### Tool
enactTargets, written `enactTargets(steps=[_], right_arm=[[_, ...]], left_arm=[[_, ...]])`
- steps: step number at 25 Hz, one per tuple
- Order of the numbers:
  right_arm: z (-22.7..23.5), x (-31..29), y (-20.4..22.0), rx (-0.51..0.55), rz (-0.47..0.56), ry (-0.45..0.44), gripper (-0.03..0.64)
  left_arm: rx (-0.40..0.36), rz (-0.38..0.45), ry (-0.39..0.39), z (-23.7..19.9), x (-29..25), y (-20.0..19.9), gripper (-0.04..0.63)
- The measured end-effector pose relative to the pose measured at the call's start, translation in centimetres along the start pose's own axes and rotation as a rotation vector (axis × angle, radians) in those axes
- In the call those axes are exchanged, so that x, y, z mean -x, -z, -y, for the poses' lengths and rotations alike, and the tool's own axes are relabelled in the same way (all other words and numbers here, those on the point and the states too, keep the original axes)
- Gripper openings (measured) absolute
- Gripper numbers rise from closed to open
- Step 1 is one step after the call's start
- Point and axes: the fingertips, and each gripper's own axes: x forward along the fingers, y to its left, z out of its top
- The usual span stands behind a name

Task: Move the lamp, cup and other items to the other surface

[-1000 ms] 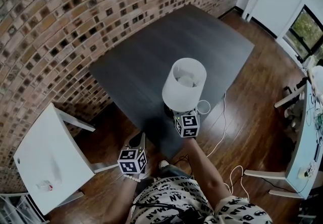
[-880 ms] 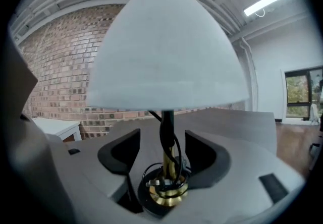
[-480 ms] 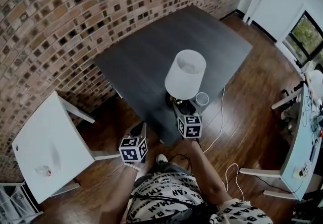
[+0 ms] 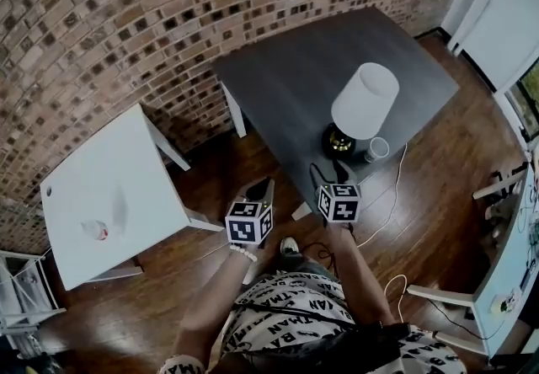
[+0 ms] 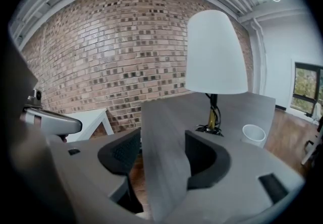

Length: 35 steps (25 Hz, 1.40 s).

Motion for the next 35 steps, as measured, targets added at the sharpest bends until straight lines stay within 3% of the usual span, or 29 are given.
enactTargets(steps=[4, 9, 17, 24, 28, 32, 35], right_arm=[[-4.6, 0.6, 0.4, 0.014, -0.004, -0.057, 0.290], [-11.7, 1.0, 0.9, 0.052, -0.014, -0.192, 0.255], [-22.3, 1.8, 1.4, 0.114, -0.009, -0.365, 0.256], [-31.7, 2.9, 2.2, 0.171, 0.021, -0.490, 0.258], [-39.6, 4.3, 2.3, 0.120, 0.011, -0.698, 0.262], [-46.8, 5.5, 4.1, 0.243, -0.055, -0.834, 0.262], [-51.4, 6.4, 4.0, 0.168, -0.057, -0.936, 0.262]], left_arm=[[0.022, 0.017, -0.031, -1.9, 3.8, 0.6, 0.003], [0.058, 0.047, -0.093, -4.9, 8.9, 1.3, 0.003], [0.112, 0.094, -0.189, -9.6, 16.3, 3.1, 0.003], [0.193, 0.153, -0.318, -14.8, 24.1, 5.9, 0.003], [0.246, 0.185, -0.411, -18.4, 29.9, 8.3, 0.003], [0.296, 0.198, -0.501, -20.9, 35.8, 10.6, 0.003], [0.342, 0.230, -0.571, -22.8, 39.6, 11.9, 0.003]])
